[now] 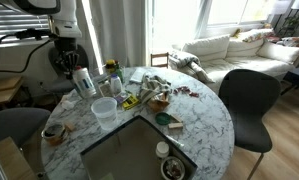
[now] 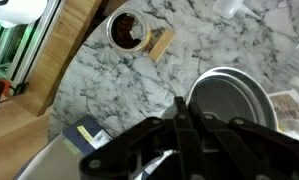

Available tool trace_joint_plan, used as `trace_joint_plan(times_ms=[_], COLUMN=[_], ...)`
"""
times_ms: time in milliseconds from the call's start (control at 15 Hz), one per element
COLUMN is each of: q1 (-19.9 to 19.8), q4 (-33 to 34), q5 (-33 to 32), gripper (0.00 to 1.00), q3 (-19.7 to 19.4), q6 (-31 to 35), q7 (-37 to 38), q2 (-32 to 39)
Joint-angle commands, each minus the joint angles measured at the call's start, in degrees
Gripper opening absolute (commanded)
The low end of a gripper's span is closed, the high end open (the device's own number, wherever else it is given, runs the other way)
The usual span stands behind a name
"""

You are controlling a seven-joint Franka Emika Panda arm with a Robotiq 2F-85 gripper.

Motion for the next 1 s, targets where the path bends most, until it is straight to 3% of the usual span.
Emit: trace_joint_plan(times_ms=[0,200,667,933], q1=[-3.01,-5.25,-7.75,-8.64], q4=[-3.67,-5.48,-10.43,-12.21], q5=[4.78,7.81,14.24,15.68], gripper=[0.01,0.01,0.01,0.01], q3=[-2.22,-4.06,-6.13,-6.69], q6=[1.68,3.14,16.29,19.77], q7=[-2.86,-4.54,-9.72,-10.43], q2=[-5.38,-6.04,-3.65,-1.67])
